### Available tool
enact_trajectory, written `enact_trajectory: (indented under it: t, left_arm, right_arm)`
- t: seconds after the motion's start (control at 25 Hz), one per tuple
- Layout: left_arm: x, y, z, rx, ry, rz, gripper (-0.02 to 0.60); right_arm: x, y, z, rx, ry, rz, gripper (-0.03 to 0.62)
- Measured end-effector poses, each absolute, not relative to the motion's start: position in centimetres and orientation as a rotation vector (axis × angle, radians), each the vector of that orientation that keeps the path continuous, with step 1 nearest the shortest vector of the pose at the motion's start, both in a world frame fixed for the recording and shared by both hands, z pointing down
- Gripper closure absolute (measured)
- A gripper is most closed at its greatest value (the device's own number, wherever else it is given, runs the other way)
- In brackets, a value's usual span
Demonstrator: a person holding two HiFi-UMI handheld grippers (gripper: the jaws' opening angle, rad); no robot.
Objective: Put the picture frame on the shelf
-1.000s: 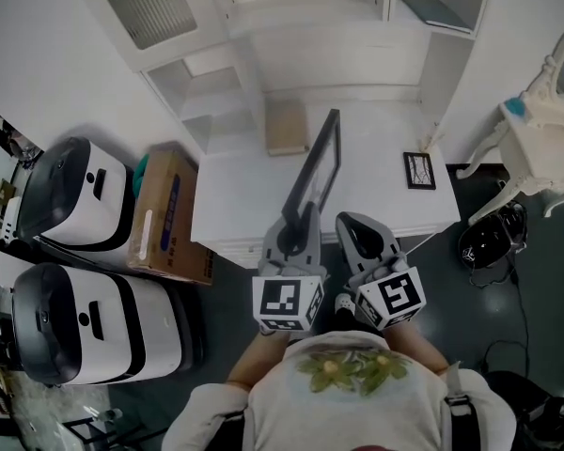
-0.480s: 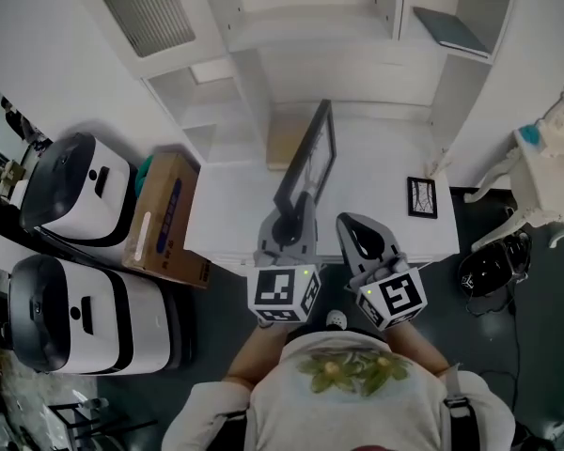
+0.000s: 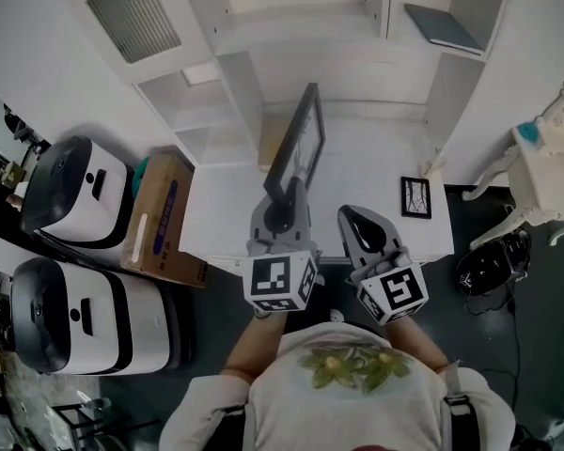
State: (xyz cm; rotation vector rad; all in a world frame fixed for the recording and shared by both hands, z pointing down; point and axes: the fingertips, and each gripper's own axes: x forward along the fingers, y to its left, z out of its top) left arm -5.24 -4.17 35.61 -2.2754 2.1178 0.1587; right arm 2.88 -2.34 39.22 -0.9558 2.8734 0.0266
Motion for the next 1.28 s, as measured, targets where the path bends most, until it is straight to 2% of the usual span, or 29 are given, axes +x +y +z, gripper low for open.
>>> enact_trajectory:
  t: [1.28]
  left_arm:
    - [-8.5,-14.4,29.5,-2.199,2.022,0.315,0.548]
  right_arm:
    - [-0.9,-12.9,37.5,-1.009,2.859,0.094,0.562]
